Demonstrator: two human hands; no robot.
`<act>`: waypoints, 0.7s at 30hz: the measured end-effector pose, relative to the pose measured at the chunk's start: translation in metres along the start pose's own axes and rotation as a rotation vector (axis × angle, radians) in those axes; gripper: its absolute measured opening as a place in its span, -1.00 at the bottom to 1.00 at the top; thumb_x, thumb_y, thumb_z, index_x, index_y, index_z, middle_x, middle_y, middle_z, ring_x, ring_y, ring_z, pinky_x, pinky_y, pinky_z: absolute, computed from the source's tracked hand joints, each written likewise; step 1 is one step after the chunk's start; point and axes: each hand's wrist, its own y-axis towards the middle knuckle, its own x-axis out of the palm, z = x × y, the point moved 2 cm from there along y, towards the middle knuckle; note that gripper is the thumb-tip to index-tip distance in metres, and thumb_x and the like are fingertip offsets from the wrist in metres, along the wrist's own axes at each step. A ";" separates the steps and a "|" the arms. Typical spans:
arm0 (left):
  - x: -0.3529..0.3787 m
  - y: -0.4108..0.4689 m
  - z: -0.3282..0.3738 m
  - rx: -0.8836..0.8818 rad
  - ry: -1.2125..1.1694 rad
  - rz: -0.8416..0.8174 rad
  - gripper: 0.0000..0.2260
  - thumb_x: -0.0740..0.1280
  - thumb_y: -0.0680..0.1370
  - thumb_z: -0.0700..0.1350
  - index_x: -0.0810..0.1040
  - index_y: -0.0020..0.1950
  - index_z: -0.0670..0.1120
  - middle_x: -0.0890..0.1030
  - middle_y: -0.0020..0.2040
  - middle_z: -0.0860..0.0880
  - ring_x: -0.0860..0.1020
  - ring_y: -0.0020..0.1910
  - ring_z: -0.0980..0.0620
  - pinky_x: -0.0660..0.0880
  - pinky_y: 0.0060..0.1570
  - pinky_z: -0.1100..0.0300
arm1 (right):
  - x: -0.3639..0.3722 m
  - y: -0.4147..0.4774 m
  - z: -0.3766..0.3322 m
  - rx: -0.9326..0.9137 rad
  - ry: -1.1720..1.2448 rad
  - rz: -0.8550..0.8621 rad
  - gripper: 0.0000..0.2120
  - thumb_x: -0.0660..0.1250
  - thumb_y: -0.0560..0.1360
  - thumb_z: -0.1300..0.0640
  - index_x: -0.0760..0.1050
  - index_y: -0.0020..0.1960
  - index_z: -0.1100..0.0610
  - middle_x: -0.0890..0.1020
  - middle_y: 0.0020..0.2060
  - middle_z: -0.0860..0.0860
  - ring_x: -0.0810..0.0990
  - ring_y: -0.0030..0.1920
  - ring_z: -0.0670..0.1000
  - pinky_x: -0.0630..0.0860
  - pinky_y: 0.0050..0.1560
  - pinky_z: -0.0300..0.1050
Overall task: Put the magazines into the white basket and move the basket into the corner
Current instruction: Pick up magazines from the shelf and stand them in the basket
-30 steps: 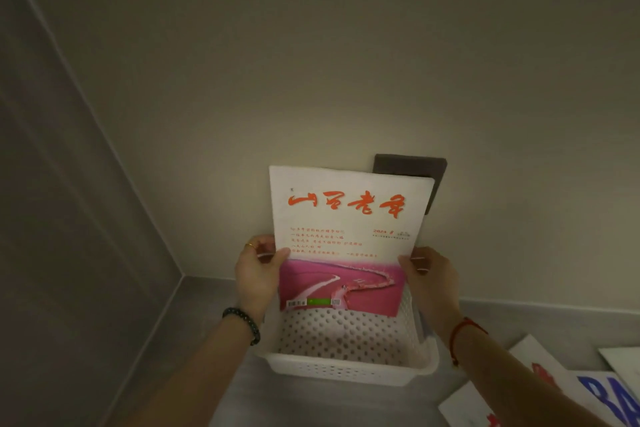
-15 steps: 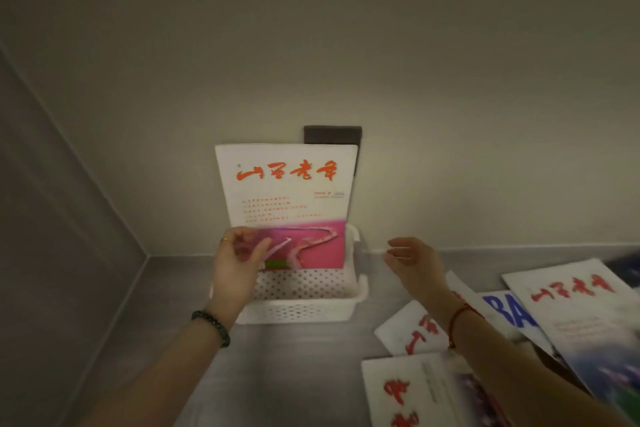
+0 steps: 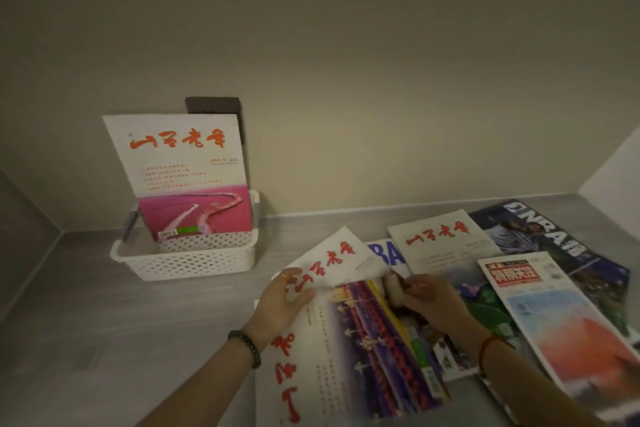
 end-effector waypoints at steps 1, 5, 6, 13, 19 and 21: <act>0.011 -0.006 0.003 0.011 -0.009 -0.036 -0.58 0.40 0.43 -0.11 0.38 0.25 -0.09 0.44 0.02 0.12 0.44 -0.04 0.22 0.34 -0.17 0.60 | -0.001 -0.003 0.013 0.020 0.005 -0.042 -0.74 0.39 0.39 0.17 0.47 0.07 0.13 0.58 -0.07 0.03 0.58 -0.02 0.04 0.53 -0.07 -0.31; 0.058 -0.036 0.000 0.171 0.272 -0.238 -0.29 0.41 0.31 0.20 0.23 0.38 0.06 0.33 0.31 0.18 0.31 0.32 0.19 0.25 0.31 0.27 | 0.005 -0.011 0.047 -0.046 -0.144 -0.150 -0.56 0.42 0.37 0.15 0.40 0.21 0.10 0.55 0.11 0.01 0.51 0.06 -0.10 0.45 -0.06 -0.47; 0.071 -0.046 -0.007 0.156 0.442 -0.299 -0.18 0.34 0.28 0.32 0.08 0.43 0.14 0.15 0.43 0.17 0.11 0.43 0.12 0.09 0.43 0.07 | 0.008 -0.011 0.050 -0.073 -0.167 -0.160 -0.54 0.43 0.37 0.14 0.38 0.22 0.07 0.55 0.12 -0.01 0.49 0.04 -0.13 0.41 -0.14 -0.53; 0.126 -0.099 -0.047 0.557 1.262 -0.250 -0.58 0.02 0.46 0.31 0.26 0.30 0.26 0.05 0.52 -0.07 -0.06 0.50 -0.16 -0.05 0.42 -0.08 | 0.037 0.008 0.036 -0.307 -0.360 -0.268 -0.37 0.45 0.31 0.05 0.27 0.31 -0.05 0.35 0.32 -0.08 0.38 0.29 -0.06 0.38 0.34 -0.03; 0.087 -0.094 -0.054 0.663 1.299 -0.303 -0.51 0.25 0.37 0.29 0.34 0.29 0.28 0.48 0.30 0.20 0.50 0.24 0.08 0.56 0.07 0.19 | 0.049 0.029 0.025 -0.413 -0.571 -0.289 -0.20 0.42 0.26 -0.17 0.11 0.39 -0.09 0.13 0.45 -0.05 0.06 0.46 0.04 0.08 0.46 0.16; 0.074 -0.090 -0.052 0.742 1.304 -0.307 -0.57 0.27 0.36 0.19 0.41 0.23 0.24 0.58 0.18 0.24 0.58 0.13 0.14 0.55 0.01 0.27 | 0.053 0.035 0.019 -0.411 -0.608 -0.299 -0.16 0.40 0.24 -0.21 0.08 0.40 -0.09 0.11 0.45 -0.04 0.01 0.47 0.06 0.03 0.46 0.19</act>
